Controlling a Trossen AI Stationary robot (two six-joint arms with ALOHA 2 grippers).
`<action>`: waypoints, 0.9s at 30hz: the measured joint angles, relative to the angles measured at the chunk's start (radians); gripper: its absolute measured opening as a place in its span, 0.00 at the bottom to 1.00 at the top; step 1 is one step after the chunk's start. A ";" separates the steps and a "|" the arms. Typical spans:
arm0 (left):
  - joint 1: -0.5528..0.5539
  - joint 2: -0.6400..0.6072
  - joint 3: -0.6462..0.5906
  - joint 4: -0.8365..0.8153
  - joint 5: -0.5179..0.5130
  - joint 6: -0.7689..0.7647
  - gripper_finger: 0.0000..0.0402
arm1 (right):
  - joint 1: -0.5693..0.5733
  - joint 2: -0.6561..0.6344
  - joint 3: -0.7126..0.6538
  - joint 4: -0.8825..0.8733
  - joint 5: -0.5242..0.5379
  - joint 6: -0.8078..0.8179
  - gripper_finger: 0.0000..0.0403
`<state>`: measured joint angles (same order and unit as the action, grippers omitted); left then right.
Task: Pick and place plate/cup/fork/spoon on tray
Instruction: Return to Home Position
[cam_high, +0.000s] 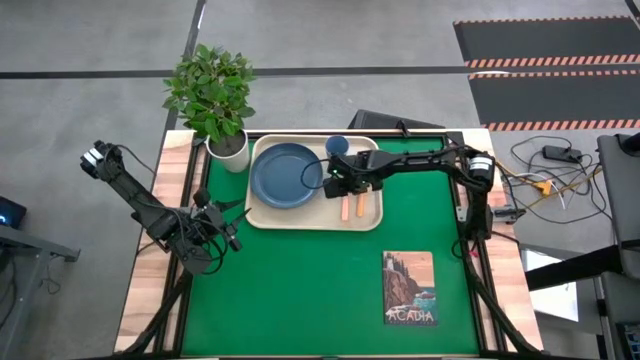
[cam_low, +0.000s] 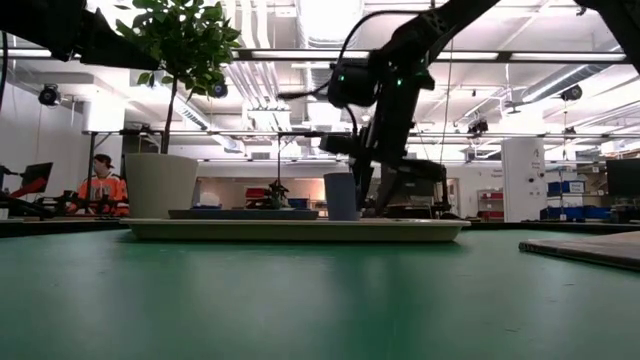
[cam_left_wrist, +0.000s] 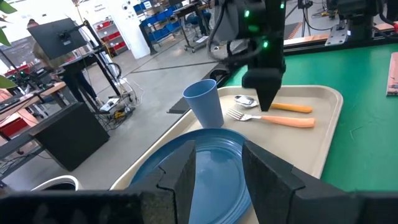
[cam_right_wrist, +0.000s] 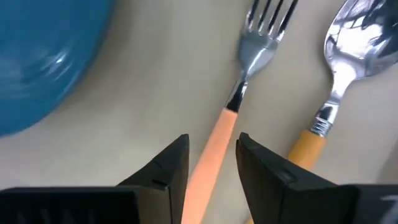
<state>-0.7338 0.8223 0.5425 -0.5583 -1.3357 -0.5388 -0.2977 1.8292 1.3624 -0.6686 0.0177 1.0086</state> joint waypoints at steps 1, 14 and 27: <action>0.000 0.000 0.000 0.000 0.000 0.000 0.28 | 0.004 -0.012 0.000 -0.008 0.003 -0.011 0.29; 0.000 0.000 0.000 0.000 0.000 -0.002 0.28 | 0.074 -0.109 0.001 0.001 0.105 -0.193 0.19; 0.000 0.000 0.000 0.001 0.000 -0.003 0.28 | 0.035 -0.042 -0.053 0.031 0.231 -0.426 0.02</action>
<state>-0.7338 0.8223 0.5423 -0.5574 -1.3361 -0.5423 -0.2630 1.7872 1.3098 -0.6375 0.2490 0.5826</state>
